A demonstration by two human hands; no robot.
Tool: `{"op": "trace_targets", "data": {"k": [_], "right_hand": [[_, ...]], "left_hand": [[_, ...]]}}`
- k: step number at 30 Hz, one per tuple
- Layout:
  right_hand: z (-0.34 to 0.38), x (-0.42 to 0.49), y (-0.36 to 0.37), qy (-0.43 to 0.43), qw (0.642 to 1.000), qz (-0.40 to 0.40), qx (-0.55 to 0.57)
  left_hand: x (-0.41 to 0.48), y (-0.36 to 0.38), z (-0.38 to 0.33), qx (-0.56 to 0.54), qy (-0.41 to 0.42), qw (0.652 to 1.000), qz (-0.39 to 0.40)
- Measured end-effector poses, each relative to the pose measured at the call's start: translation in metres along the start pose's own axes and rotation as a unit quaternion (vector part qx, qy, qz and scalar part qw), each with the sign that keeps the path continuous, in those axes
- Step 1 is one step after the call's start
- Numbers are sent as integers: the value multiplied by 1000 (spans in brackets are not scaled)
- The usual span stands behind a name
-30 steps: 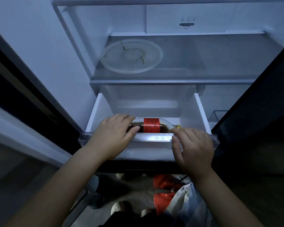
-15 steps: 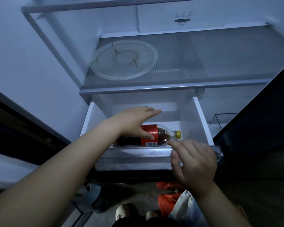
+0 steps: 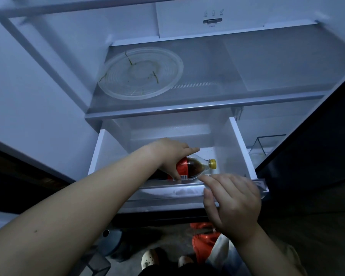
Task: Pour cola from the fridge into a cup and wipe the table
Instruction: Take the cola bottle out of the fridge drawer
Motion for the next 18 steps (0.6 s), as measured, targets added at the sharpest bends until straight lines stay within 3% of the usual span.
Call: {"op": "trace_targets", "data": {"k": [18], "right_hand": [[1, -1, 2, -2, 1000, -9, -10]], "left_hand": [[3, 43, 19, -171, -62, 982, 40]]}}
Point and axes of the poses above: each hand's wrist, its own x-axis towards the middle knuckle, its own y-axis out of the palm, z = x × y, the point moved 10 cm from there along x, towards the middle knuckle, and after that the axes turned 2 degrees about -z, right-handed, at the moved point
